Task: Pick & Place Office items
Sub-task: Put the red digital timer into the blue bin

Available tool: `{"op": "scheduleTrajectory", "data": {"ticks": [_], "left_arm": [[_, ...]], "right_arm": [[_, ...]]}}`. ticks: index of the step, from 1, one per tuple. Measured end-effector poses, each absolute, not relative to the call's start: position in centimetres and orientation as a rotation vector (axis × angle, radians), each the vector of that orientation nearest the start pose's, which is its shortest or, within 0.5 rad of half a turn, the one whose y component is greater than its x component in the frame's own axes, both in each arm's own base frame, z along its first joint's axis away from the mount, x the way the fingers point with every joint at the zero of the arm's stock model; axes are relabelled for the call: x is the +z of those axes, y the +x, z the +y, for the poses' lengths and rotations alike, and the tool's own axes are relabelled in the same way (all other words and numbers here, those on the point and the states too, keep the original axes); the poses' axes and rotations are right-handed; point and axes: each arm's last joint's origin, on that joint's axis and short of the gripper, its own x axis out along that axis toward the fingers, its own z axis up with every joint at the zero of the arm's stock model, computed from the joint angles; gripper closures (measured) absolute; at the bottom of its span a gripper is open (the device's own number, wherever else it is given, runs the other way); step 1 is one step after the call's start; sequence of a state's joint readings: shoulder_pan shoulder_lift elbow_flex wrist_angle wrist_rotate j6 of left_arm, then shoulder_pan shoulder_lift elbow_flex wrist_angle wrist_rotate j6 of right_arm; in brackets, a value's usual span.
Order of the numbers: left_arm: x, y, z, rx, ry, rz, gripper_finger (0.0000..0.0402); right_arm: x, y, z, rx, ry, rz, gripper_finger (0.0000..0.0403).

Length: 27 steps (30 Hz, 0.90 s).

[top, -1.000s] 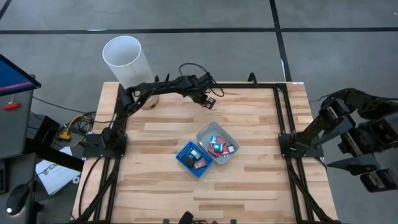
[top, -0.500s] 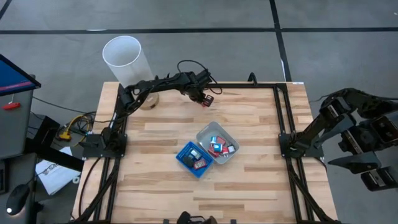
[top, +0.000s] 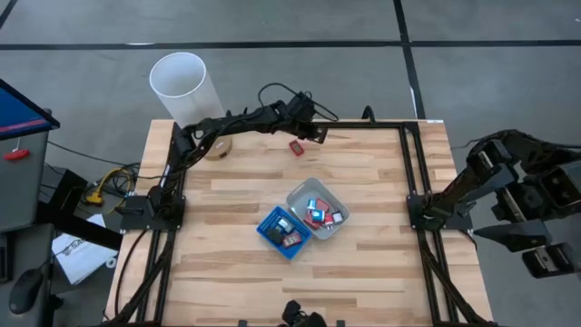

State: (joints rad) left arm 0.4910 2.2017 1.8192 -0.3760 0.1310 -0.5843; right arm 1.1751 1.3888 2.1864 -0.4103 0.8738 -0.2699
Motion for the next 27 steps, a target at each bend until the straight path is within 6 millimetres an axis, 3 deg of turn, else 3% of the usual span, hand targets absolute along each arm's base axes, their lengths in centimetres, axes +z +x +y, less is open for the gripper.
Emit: {"op": "scheduleTrajectory", "data": {"ticks": [8, 12, 27], "left_arm": [[17.9, 44.7, 23.1, 0.530, -0.953, 0.651, 0.0401], [17.9, 45.2, 22.2, 0.529, -0.907, 0.663, 0.0401], [18.6, 45.6, 22.7, 0.520, -0.943, 0.569, 0.0401]], "right_arm": [[61.5, 9.1, 15.5, 0.237, 0.065, -0.250, 0.0218], [61.6, 9.3, 15.3, 0.219, 0.073, -0.258, 0.0218], [61.7, 10.0, 14.8, 0.167, 0.071, -0.265, 0.0218]]}}
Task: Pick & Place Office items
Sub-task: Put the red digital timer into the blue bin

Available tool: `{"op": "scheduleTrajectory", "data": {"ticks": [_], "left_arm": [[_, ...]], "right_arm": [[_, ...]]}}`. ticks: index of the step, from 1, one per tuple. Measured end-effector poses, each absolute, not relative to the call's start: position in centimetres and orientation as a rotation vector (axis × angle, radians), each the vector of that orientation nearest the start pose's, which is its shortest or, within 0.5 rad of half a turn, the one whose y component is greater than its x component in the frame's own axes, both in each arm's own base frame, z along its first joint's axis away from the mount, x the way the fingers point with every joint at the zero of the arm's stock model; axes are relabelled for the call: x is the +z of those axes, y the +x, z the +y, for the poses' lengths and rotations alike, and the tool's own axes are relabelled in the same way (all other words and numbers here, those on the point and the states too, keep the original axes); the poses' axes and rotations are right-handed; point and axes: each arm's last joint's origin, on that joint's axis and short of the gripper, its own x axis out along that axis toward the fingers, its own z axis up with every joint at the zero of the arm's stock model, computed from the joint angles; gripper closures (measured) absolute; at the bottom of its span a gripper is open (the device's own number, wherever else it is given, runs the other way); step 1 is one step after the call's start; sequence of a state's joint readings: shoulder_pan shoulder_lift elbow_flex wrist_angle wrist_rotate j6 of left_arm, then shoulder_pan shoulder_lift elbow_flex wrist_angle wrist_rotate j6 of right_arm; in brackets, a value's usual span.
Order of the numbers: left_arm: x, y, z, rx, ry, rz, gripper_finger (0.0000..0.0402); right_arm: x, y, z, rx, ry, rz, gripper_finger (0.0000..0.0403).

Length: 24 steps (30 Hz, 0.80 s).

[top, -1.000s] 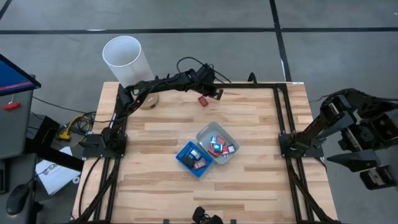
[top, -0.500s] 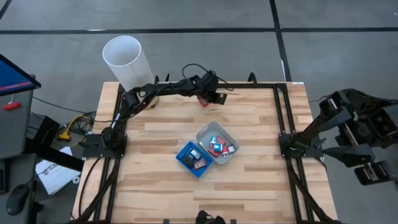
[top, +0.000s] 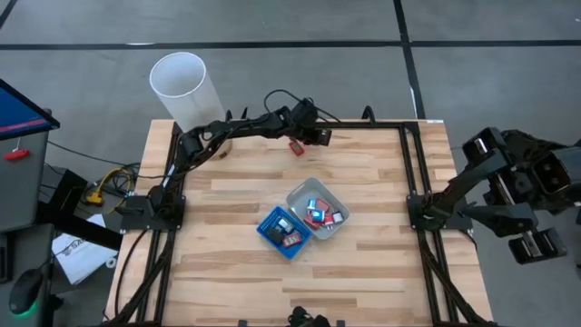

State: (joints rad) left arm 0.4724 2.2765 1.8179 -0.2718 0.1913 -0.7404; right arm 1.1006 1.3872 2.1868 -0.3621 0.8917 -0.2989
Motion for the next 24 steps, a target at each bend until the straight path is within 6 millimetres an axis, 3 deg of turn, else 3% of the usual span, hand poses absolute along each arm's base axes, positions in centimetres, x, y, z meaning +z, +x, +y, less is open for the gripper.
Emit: {"op": "scheduleTrajectory", "data": {"ticks": [17, 24], "left_arm": [[19.06, 45.96, 22.60, 0.476, -0.941, 0.527, 0.0401], [18.67, 45.39, 22.93, 0.499, -1.017, 0.569, 0.0401]], "right_arm": [[61.89, 10.50, 14.44, 0.136, 0.091, -0.280, 0.0218], [61.78, 10.68, 14.77, 0.136, 0.087, -0.278, 0.0218]]}}
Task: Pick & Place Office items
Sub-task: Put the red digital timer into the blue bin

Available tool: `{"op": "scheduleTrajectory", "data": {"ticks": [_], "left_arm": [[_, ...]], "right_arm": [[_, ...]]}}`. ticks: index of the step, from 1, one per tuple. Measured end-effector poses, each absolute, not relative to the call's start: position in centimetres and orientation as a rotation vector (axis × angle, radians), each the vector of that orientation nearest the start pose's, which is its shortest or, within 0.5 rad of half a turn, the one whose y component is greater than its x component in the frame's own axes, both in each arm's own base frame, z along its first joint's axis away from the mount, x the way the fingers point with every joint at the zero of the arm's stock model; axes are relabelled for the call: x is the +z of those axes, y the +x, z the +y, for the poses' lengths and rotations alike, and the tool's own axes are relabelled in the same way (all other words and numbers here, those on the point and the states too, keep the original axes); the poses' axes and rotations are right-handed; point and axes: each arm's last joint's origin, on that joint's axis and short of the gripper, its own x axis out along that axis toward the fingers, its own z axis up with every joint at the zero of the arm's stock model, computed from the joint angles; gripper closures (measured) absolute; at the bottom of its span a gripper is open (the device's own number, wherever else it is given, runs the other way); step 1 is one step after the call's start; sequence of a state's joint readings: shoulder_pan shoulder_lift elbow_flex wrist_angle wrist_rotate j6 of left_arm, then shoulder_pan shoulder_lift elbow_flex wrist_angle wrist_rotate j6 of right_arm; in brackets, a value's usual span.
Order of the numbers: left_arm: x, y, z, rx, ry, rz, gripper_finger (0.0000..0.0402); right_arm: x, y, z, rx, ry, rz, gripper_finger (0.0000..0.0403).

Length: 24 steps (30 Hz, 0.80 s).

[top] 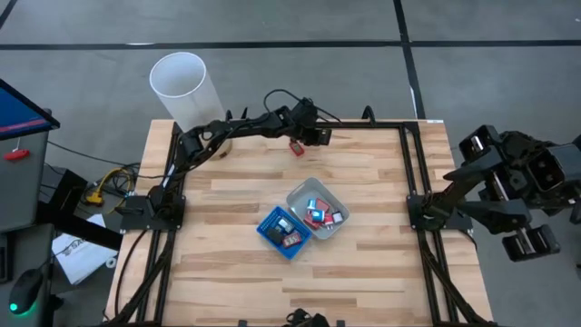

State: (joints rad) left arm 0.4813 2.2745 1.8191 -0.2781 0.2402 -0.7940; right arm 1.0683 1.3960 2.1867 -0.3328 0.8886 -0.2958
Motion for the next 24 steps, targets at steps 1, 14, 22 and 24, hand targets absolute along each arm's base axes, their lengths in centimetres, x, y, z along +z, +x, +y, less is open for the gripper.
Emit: {"op": "scheduleTrajectory", "data": {"ticks": [1, 14, 22, 24], "left_arm": [[18.8, 45.5, 22.9, 0.481, -1.017, 0.563, 0.0401], [26.4, 45.8, 17.5, 0.548, -0.463, 0.467, 0.0401], [24.0, 41.5, 21.2, 0.559, -0.532, 0.834, 0.0401], [24.0, 41.3, 21.7, 0.523, -0.450, 0.846, 0.0401]], "right_arm": [[61.8, 10.7, 14.8, 0.136, 0.087, -0.278, 0.0218], [61.8, 10.7, 14.7, 0.135, 0.085, -0.278, 0.0218], [61.8, 10.8, 14.7, 0.127, 0.050, -0.282, 0.0218], [61.8, 10.9, 14.7, 0.141, 0.047, -0.289, 0.0218]]}}
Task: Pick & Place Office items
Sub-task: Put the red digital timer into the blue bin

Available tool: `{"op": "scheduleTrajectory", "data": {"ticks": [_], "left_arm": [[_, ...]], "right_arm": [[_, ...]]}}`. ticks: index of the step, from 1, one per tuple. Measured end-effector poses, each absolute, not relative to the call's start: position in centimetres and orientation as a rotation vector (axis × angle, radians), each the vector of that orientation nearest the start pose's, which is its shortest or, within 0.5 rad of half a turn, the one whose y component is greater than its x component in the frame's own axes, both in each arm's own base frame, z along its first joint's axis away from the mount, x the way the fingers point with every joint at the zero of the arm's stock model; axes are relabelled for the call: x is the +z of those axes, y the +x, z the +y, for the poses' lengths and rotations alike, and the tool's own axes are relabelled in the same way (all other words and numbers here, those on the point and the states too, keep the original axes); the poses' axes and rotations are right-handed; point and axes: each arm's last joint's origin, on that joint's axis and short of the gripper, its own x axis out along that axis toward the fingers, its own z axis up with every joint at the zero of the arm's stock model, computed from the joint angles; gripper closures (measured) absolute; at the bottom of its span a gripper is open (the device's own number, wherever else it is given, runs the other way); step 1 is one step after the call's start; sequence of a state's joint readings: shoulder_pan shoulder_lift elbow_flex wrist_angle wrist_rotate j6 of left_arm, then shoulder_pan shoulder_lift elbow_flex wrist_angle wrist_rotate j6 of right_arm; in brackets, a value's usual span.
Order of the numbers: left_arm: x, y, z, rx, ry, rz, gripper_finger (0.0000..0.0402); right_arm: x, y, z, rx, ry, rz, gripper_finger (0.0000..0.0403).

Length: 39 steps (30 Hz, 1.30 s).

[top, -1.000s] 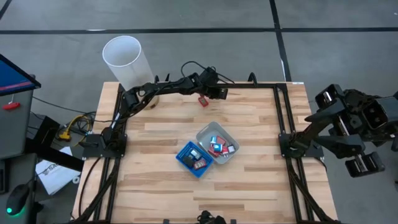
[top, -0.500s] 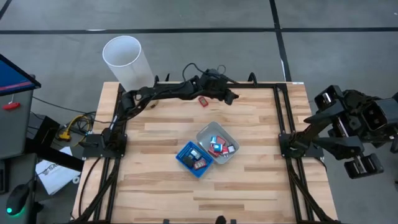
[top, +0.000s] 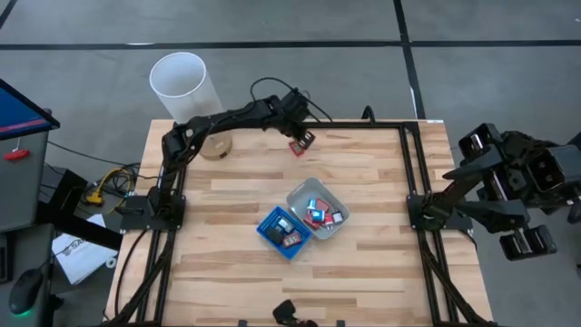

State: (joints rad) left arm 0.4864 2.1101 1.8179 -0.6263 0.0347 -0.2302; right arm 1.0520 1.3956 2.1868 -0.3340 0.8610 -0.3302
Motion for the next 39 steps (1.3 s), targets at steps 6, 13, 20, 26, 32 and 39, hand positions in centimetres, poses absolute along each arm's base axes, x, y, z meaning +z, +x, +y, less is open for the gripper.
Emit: {"op": "scheduleTrajectory", "data": {"ticks": [6, 13, 20, 26, 32, 39], "left_arm": [[24.0, 41.1, 22.1, 0.439, -0.282, 0.881, 0.0401], [20.2, 41.1, 20.8, 0.398, -0.356, 1.110, 0.0401], [19.9, 41.1, 20.4, 0.451, -0.347, 1.115, 0.0401], [19.3, 40.9, 21.4, 0.459, -0.366, 1.101, 0.0401], [17.0, 41.0, 21.5, 0.370, -0.384, 1.185, 0.0401], [16.8, 41.5, 21.7, 0.412, -0.347, 1.157, 0.0401]], "right_arm": [[61.9, 11.3, 14.5, 0.142, 0.058, -0.300, 0.0218], [61.6, 12.1, 15.3, 0.123, 0.056, -0.299, 0.0218], [61.3, 12.5, 15.7, 0.075, 0.057, -0.274, 0.0218], [61.2, 12.8, 16.2, 0.077, 0.048, -0.269, 0.0218], [61.0, 13.4, 16.5, 0.059, 0.043, -0.269, 0.0218], [61.1, 13.8, 16.3, 0.035, 0.059, -0.276, 0.0218]]}}
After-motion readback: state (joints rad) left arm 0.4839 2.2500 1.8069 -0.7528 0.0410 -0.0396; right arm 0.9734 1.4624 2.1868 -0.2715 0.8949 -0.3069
